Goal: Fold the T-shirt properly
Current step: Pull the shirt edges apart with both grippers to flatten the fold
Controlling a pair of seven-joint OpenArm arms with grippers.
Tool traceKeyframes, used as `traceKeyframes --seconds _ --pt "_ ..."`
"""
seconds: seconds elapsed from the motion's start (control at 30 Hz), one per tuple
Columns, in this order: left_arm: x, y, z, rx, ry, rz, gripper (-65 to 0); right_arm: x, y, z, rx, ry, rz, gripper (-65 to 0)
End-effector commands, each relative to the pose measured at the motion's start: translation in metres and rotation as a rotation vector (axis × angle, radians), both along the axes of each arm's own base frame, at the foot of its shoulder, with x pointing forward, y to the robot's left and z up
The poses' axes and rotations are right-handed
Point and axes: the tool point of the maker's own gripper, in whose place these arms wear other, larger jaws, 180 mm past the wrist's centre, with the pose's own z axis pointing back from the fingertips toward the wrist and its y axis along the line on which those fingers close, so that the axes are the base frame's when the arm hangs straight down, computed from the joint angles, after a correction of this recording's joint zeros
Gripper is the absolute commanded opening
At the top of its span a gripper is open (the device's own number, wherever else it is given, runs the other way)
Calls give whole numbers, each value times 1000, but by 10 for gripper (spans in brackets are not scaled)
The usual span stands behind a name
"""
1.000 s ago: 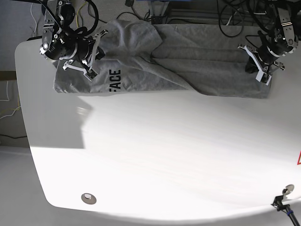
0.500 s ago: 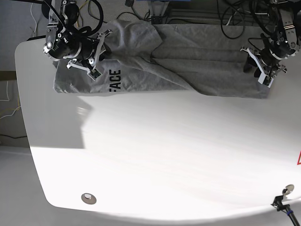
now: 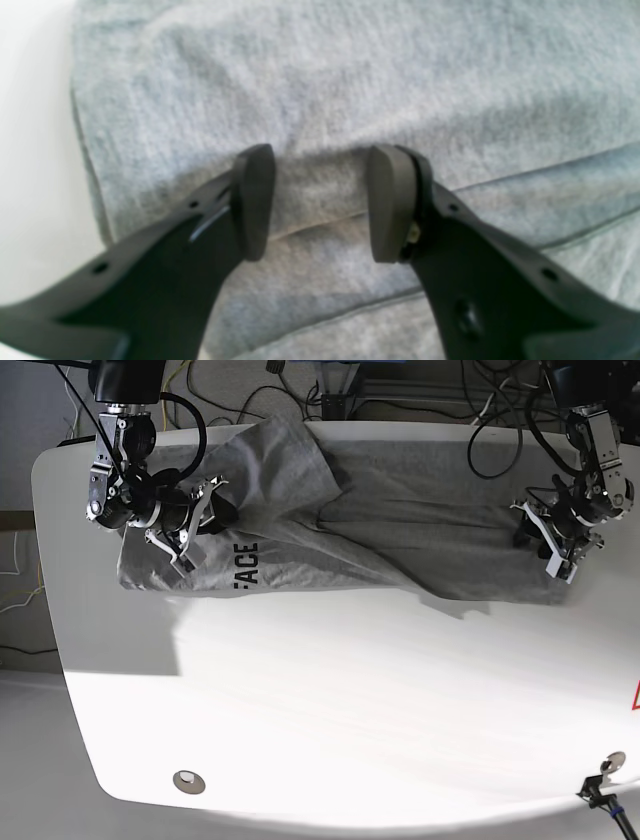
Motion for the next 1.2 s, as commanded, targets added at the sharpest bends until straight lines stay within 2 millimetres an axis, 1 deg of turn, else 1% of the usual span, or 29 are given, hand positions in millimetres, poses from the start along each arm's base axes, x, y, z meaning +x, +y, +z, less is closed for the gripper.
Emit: traceKeyframes --seconds 0.0,0.07,0.2,0.23,0.33,0.4,0.47,0.5,0.63,0.7,0.73,0.77,0.83,0.87,0.93,1.07,1.1,1.17 --pt "2 14 1 46 21 17 -362 1 -20 -9 -81 40 -18 -485" --pt "15 17 2 30 11 34 -362 11 -30 -13 -73 40 -44 -485" --pt "31 20 1 0 4 61 -362 30 -34 -21 -26 46 -98 -485" --pt "35 20 2 -4 1 63 -362 36 -35 -21 -10 36 -114 -484" --pt "50 9 1 -16 3 30 -360 49 -34 -20 25 2 -146 -483" --pt "56 6 3 -20 -1 22 -360 52 -31 -18 26 -6 -134 -483" --pt "58 4 5 -21 -8 18 -360 53 -24 -17 26 -8 -108 -483" --pt "60 4 9 -18 -20 14 -360 56 -21 -11 26 -26 -99 -482" --pt "68 2 29 12 -74 -9 -360 68 -14 26 -33 -123 -26 -482" --pt "72 1 38 25 -101 -18 -360 69 -2 45 -54 -171 16 -482" --pt "71 0 40 30 -107 -23 -360 66 3 51 -66 -186 31 -482" --pt "67 0 39 37 -103 -29 -360 64 8 58 -76 -207 48 -482" --pt "63 1 46 62 -119 -45 -360 55 20 67 -81 -237 76 -482" --pt "61 -1 47 68 -123 -52 -360 51 26 70 -73 -246 82 -480" --pt "56 -2 47 76 -121 -60 -359 44 31 69 -67 -246 88 -480" --pt "40 -7 48 99 -118 -89 -359 42 26 66 -67 -219 35 -480" --pt "35 -8 48 106 -117 -97 -359 40 22 64 -71 -208 18 -480" --pt "26 -11 47 113 -112 -110 -359 41 12 64 -81 -217 -10 -480"
